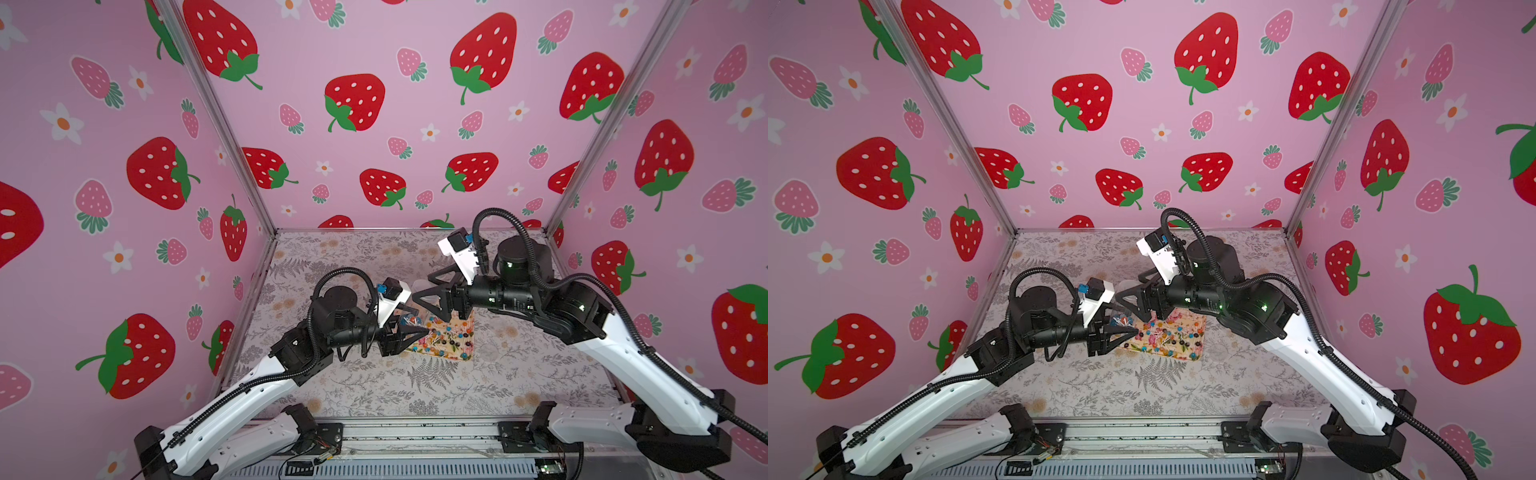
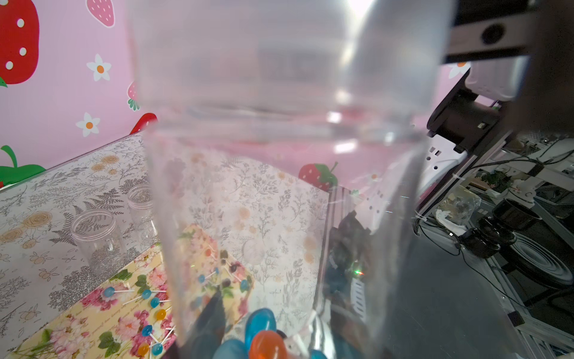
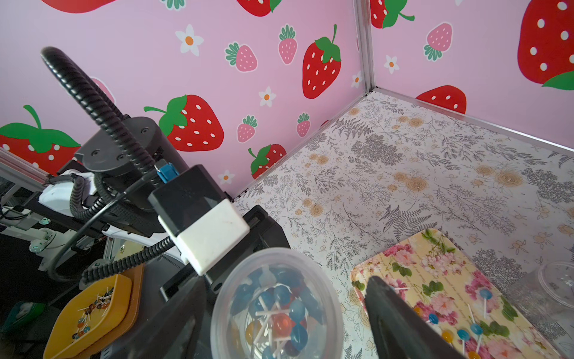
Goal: Pour the candies out of the jar
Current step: Unscrew the lid from the jar.
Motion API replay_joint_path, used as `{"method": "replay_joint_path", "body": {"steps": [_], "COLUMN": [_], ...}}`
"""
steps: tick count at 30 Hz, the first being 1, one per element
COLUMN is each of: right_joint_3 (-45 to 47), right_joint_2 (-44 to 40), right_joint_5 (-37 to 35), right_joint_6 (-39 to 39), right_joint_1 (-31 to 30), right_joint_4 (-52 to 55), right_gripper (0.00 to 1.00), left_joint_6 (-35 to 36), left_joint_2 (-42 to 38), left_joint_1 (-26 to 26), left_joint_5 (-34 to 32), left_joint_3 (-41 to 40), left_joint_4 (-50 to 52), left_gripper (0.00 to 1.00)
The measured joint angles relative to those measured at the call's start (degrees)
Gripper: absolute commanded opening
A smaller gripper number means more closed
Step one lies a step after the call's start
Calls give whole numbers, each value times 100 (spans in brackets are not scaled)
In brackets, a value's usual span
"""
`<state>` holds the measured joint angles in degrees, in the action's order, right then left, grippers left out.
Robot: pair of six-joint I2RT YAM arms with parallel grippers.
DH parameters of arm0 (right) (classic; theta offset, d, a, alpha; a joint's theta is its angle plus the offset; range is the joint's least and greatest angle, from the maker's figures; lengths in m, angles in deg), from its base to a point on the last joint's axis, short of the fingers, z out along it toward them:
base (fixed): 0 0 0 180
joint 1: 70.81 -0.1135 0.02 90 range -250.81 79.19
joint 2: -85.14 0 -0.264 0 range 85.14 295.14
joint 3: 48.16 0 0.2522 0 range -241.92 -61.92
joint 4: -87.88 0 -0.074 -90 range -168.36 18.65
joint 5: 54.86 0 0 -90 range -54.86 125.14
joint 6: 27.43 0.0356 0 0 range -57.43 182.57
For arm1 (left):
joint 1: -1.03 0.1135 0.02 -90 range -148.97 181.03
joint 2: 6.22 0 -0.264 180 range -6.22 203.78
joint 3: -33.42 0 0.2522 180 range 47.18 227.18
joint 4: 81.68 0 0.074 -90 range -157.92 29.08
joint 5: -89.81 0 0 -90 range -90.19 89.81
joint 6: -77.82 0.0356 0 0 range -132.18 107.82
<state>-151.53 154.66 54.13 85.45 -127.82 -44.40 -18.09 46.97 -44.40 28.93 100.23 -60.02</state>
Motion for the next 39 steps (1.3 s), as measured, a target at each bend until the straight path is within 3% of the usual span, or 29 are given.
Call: {"method": "replay_joint_path", "body": {"steps": [6,16,31,39], "right_joint_3": [-28,-109,-1126,-1126], "right_joint_2": [13,98,780,800], "right_joint_5": [101,330,3215,3729], "right_joint_6": [-59,-481,-2931,-3327], "right_joint_1": [0,70,981,1064], "right_joint_4": [-2,35,837,866], "right_gripper": [58,54,57,62], "left_joint_6": [9,11,-11,4], "left_joint_2": [0,-7,-2,0], "left_joint_1": [0,7,15,4], "left_joint_5": [4,20,573,782], "left_joint_3": [0,0,151,166], "left_joint_4": [0,9,-210,-251], "left_gripper": [52,52,52,52]}}
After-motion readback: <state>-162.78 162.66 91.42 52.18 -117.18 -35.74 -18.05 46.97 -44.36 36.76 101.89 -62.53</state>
